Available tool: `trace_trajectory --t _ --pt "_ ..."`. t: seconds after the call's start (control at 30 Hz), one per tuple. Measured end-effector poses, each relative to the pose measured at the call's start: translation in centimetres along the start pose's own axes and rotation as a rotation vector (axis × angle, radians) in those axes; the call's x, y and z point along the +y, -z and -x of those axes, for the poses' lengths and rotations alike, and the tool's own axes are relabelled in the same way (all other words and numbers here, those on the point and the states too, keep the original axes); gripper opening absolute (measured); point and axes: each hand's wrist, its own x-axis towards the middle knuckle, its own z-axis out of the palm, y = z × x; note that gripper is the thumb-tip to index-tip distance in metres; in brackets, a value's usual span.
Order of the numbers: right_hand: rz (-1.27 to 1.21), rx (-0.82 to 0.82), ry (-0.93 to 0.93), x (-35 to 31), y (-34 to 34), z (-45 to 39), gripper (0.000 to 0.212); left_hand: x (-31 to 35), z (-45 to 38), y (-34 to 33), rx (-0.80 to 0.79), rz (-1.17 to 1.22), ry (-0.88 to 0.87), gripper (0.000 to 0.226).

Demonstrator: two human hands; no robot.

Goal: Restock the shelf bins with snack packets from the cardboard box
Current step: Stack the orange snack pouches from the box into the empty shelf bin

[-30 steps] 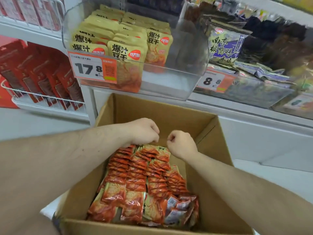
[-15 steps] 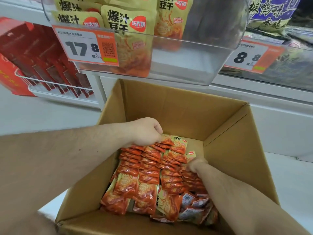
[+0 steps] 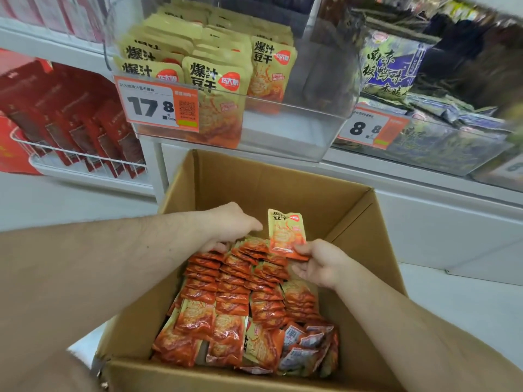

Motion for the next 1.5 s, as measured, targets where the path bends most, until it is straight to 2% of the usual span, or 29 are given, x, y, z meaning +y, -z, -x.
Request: trace_trajectory --t 0.07,0.17,0.23,0.3,0.4,0.47,0.53,0.6,0.73,0.77,0.83,0.93,1.07,1.2,1.3,1.4,1.5 --pt "-0.002 -0.173 0.018 0.0 -2.2 1.2 0.030 -0.2 0.0 -0.2 0.015 0.147 0.038 0.051" --pt "0.097 -0.418 0.020 -0.1 -4.5 1.8 0.027 -0.5 -0.6 -0.4 0.031 0.423 0.065 0.031" --pt "0.202 -0.481 0.007 -1.0 -4.6 0.9 0.021 -0.9 -1.2 -0.2 0.092 0.512 0.074 0.027" --pt "0.280 -0.358 -0.002 -2.1 -3.6 -1.4 0.019 -1.4 -1.9 0.1 0.137 0.474 0.059 0.029" --pt "0.348 0.094 0.024 -2.2 -1.1 -7.1 0.023 -2.0 -2.5 0.9 0.143 0.359 0.047 0.030" --pt "0.416 0.286 0.018 -1.2 -0.2 -10.3 0.017 -2.2 -2.8 1.3 0.132 0.275 0.056 0.029" --pt "0.454 0.337 -0.039 0.2 -0.5 -12.8 0.014 -2.4 -3.3 1.7 0.120 0.219 0.075 0.028" --pt "0.442 0.300 -0.095 1.7 -0.9 -15.1 0.019 -2.5 -4.0 1.8 0.104 0.204 0.100 0.027" --pt "0.547 0.308 -0.072 5.2 2.7 -26.8 0.033 -2.8 -5.0 2.0 0.092 0.222 0.139 0.027" --pt "0.544 0.276 -0.088 5.2 2.9 -26.7 0.033 -3.1 -5.2 2.1 0.093 0.222 0.148 0.026" --pt "0.462 0.298 -0.103 4.3 2.4 -22.9 0.025 -3.4 -5.2 2.2 0.096 0.218 0.164 0.026" --pt "0.401 0.238 -0.098 2.2 0.8 -14.6 0.022 -3.3 -4.7 2.6 0.097 0.197 0.159 0.026" --pt "0.408 0.266 0.083 0.8 0.4 -6.9 0.017 -3.3 -3.5 3.1 0.086 0.186 0.108 0.026" --pt "0.327 0.108 0.207 0.5 -1.8 1.6 0.019 -3.3 -1.5 3.8 0.061 0.213 0.074 0.025" --pt "0.246 -0.056 0.256 -0.1 -4.0 5.9 0.019 -2.6 -0.2 3.9 -0.034 0.341 0.022 0.031" --pt "0.307 -0.062 0.309 -0.2 -5.6 8.2 0.013 -1.5 1.8 3.1 -0.171 0.479 -0.035 0.046" --pt "0.354 -0.010 0.361 -0.3 -6.7 10.3 0.015 -0.8 3.9 2.7 -0.231 0.474 -0.108 0.060"
